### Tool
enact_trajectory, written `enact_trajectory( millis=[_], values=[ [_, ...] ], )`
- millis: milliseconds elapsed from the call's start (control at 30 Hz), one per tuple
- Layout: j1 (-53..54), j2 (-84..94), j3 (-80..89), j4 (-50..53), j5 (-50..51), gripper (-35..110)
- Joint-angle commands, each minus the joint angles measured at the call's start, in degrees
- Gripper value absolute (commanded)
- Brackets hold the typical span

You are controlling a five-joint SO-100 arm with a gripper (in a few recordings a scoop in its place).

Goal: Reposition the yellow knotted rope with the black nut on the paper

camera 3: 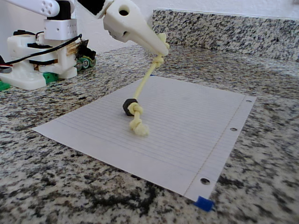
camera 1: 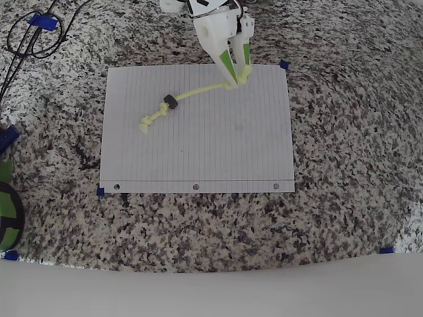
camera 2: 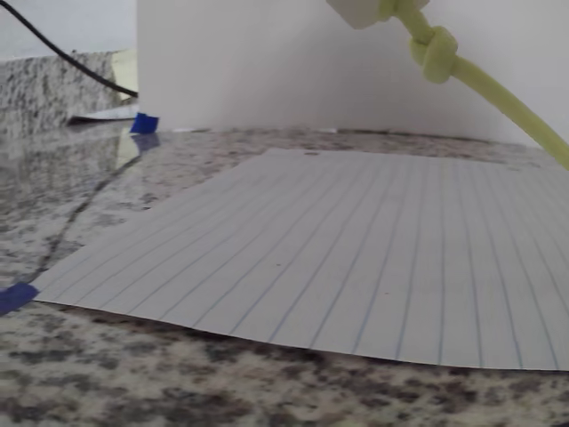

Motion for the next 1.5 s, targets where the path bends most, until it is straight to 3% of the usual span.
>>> enact_trajectory(
  millis=[0, 33, 67, 133, 267, 700, 1000, 1200, 1467],
  values=[
    [-0.79, 0.88, -0.53, 0.35, 0.44, 0],
    [-0.62, 0.88, -0.44, 0.26, 0.44, 3],
    [-0.09, 0.88, -0.26, 0.00, 0.44, 27],
    [0.09, 1.14, -0.09, 0.00, 0.44, 43],
    [-0.09, 1.41, 0.44, -0.26, 0.44, 57],
    [-0.53, 3.96, 0.53, -2.20, 0.35, 68],
    [4.92, 6.68, 0.53, -3.25, -4.75, 54],
    [14.15, 4.48, 0.35, -3.96, -15.29, 0],
    [17.75, -7.12, -1.41, -10.28, -44.47, 0]
  ],
)
